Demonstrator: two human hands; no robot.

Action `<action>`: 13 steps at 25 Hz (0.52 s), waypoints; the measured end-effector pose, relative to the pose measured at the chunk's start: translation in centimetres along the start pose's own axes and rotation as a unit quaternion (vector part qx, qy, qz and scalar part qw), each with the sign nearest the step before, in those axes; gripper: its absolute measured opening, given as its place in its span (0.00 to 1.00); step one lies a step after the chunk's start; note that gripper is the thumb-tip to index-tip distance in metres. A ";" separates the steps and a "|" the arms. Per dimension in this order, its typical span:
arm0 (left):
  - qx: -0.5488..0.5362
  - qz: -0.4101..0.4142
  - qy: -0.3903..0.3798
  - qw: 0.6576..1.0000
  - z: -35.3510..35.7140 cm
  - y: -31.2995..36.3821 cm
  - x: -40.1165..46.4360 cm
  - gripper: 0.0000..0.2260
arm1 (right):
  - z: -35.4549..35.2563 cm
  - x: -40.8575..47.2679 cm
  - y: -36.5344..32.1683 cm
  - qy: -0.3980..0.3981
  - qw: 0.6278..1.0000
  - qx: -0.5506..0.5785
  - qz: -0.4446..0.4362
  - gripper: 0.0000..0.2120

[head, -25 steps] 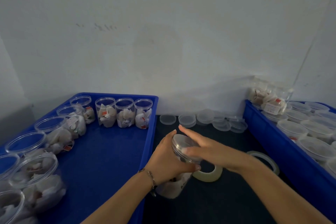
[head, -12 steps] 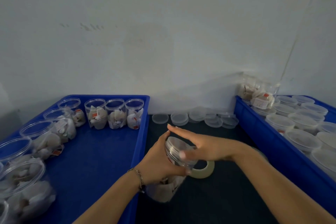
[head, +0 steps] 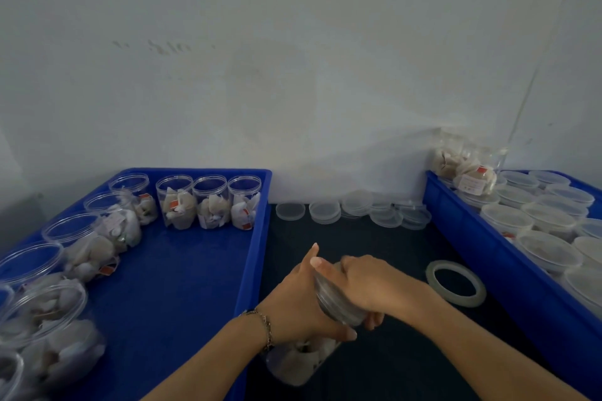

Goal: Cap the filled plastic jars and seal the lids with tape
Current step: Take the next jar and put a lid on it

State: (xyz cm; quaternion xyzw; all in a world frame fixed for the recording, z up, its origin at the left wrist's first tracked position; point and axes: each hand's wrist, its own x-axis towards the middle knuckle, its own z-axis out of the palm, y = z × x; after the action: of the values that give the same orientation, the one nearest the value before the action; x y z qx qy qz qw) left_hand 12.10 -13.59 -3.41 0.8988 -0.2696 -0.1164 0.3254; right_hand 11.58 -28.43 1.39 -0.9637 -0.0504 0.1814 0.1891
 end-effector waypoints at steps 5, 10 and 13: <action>-0.176 0.042 0.067 0.981 -2.2 -0.3 -0.2 0.39 | -3.2 -0.9 1.3 -0.117 0.943 0.116 -0.288 0.33; -0.188 0.044 -0.001 0.981 -2.9 -0.1 -0.5 0.38 | -4.4 -0.9 1.3 -0.112 0.944 0.119 -0.286 0.29; -0.053 0.034 0.039 0.997 -1.8 0.2 -0.1 0.44 | -1.5 -0.4 0.0 0.054 0.973 0.117 -0.190 0.29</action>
State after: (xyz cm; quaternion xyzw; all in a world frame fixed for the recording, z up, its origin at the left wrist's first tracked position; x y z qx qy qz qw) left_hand 12.61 -12.77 -1.89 0.8744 -0.2802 -0.0850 0.3868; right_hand 11.73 -29.06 2.84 -0.9161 -0.2012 0.0945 0.3336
